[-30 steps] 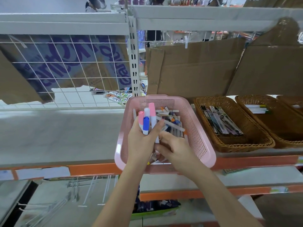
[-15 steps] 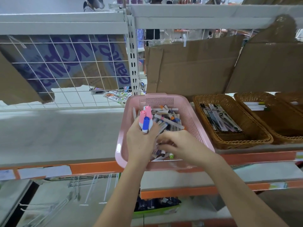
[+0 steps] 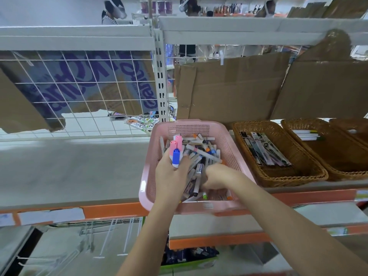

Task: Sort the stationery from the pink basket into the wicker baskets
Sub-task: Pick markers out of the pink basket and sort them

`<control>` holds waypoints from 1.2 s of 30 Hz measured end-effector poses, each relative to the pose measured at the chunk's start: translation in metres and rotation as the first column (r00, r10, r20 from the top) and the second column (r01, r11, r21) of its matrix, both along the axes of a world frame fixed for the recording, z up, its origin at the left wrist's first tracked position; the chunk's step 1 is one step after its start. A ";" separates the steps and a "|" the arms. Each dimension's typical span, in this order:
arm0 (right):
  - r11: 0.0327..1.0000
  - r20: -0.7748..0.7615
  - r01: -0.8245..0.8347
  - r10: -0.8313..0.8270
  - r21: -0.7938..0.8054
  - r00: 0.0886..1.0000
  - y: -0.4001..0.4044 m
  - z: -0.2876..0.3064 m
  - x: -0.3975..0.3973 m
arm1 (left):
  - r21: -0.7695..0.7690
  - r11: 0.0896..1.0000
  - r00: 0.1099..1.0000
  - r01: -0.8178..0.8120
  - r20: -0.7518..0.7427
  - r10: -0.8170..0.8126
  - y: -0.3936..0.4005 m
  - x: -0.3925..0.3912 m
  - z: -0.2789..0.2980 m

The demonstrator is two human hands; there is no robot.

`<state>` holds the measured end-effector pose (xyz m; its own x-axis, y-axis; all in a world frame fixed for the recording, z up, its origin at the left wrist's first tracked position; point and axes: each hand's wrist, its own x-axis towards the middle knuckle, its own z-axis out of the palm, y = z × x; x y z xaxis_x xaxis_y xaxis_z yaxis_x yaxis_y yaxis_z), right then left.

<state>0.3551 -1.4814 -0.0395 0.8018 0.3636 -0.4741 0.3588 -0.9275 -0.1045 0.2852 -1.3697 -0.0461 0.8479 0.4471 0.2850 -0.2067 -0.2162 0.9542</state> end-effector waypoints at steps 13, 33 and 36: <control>0.915 -0.073 0.296 -0.287 0.274 0.955 -0.045 0.033 -0.011 | -0.056 0.998 0.999 0.027 -0.018 -0.028 0.003 0.001 -0.002; 0.483 0.045 -0.025 -0.029 0.875 0.999 -0.004 -0.011 -0.056 | -0.161 0.985 0.998 -0.054 0.025 0.059 0.000 0.003 0.002; 0.510 0.159 -0.120 -0.032 0.852 0.987 -0.002 -0.017 -0.056 | -0.088 0.993 0.996 -0.083 0.023 0.086 0.000 0.004 -0.002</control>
<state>0.2993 -1.4830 -0.0565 0.7990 0.5670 0.2002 0.4768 -0.3946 -0.7854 0.2889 -1.3699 -0.0478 0.7985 0.5410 0.2641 -0.2172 -0.1503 0.9645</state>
